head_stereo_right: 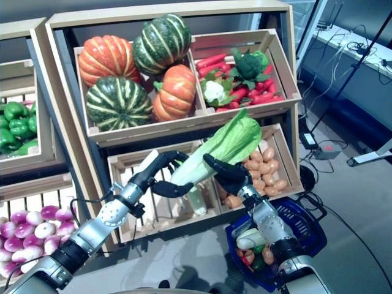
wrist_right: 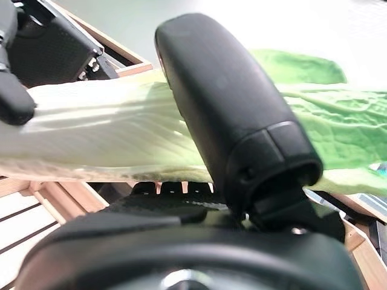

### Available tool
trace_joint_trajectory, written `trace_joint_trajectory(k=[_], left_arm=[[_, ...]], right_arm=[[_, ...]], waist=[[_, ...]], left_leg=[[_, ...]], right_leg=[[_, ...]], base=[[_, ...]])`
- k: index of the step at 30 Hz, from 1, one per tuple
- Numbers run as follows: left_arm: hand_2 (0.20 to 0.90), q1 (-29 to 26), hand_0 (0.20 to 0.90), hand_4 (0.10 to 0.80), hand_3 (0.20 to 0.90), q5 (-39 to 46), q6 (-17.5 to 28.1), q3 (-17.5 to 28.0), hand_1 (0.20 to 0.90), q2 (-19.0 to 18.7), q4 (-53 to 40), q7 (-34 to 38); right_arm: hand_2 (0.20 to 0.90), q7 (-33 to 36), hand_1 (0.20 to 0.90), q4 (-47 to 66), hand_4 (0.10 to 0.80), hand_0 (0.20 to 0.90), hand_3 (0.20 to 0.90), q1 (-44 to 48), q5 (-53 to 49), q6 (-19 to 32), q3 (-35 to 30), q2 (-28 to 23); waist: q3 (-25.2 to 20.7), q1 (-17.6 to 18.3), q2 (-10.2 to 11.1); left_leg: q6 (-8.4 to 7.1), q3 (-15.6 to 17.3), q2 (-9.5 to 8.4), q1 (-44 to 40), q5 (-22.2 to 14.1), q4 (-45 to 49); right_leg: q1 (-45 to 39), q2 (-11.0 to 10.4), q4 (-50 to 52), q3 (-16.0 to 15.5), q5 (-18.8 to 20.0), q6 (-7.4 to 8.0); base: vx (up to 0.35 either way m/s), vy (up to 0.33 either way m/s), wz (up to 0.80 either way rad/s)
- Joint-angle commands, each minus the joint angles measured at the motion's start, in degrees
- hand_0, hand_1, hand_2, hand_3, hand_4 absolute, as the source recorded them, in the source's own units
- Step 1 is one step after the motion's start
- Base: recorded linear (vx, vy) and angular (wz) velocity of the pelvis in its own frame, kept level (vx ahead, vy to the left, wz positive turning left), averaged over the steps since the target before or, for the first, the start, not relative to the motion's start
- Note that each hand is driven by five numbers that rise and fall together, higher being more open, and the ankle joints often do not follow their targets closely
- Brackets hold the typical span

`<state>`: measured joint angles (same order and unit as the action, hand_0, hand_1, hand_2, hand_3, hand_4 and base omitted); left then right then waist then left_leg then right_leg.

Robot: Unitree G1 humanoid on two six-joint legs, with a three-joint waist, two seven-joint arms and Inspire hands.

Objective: Put vegetables into the basket

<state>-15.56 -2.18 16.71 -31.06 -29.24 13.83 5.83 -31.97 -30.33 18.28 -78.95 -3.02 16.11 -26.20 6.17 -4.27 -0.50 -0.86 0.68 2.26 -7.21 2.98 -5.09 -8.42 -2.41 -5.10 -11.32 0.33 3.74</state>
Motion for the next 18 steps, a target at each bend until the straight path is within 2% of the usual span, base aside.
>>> trace_joint_trajectory(k=[1,4,14,15,16,18], left_arm=[[0.3,-3.83,0.3,0.4,0.3,-7.8,6.26,-9.52,0.3,-2.9,-0.91,-2.76],[0.3,-3.56,0.3,0.4,0.3,-7.78,5.63,-10.52,0.3,-2.8,0.1,-2.02],[0.3,-0.24,0.3,0.4,0.3,-6.27,5.01,-9.24,0.3,-2.31,2.91,-1.75],[0.3,-0.02,0.3,0.4,0.3,-6.68,4.91,-9.32,0.3,-2.12,3.14,-1.5],[0.3,0.14,0.3,0.4,0.3,-6.83,4.86,-9.33,0.3,-1.97,3.45,-1.46],[0.3,0.21,0.3,0.4,0.3,-7.02,4.73,-9.46,0.3,-1.75,3.74,-1.14]], right_arm=[[0.9,-1.07,0.9,1.49,0.8,0.9,0.9,20.0,-8.11,8.79,-8.11,2.09],[0.9,-0.71,0.9,1.23,0.8,0.9,0.9,20.94,-9.23,9.96,-8.51,1.8],[0.9,0.02,0.9,1.78,0.8,0.9,0.9,21.36,-11.83,12.53,-11.26,0.84],[0.789,-0.68,0.789,2.03,0.726,0.789,0.789,21.52,-12.22,13.39,-11.26,0.86],[0.321,-1.17,0.321,2.31,0.414,0.321,0.321,21.41,-12.67,14.24,-11.39,1.0],[0.3,-2.28,0.3,2.83,0.4,0.3,0.3,21.45,-13.32,14.44,-11.6,1.2]], waist=[[-2.8,-0.03,2.57],[-2.89,-0.02,2.54],[-2.86,-0.38,2.59],[-2.67,-0.47,2.66],[-2.74,-0.49,2.66],[-2.57,-0.49,2.67]], left_leg=[[1.3,-1.0,-2.91,-0.32,-3.17,0.09],[1.29,-1.05,-2.95,-0.32,-3.19,0.09],[1.16,-1.0,-2.84,-0.12,-3.02,0.09],[1.22,-0.94,-2.88,0.14,-2.44,0.09],[1.13,-1.0,-2.8,-0.03,-2.96,0.09],[1.2,-0.97,-2.86,0.2,-2.42,0.09]], right_leg=[[-0.54,-1.84,0.44,0.8,2.1,-0.43],[-0.54,-1.81,0.46,0.84,2.01,-0.44],[-0.45,-1.73,0.39,0.87,2.07,-0.55],[-0.15,-1.77,0.49,0.77,2.52,-0.64],[-0.37,-1.68,0.39,0.83,2.13,-0.59],[-0.11,-1.73,0.46,0.72,2.58,-0.66]], base=[[0.0,0.0,0.0],[0.014,0.003,0.02],[-0.007,0.001,0.01],[0.0,0.0,0.0],[0.0,0.0,0.0],[-0.023,-0.002,0.0]])
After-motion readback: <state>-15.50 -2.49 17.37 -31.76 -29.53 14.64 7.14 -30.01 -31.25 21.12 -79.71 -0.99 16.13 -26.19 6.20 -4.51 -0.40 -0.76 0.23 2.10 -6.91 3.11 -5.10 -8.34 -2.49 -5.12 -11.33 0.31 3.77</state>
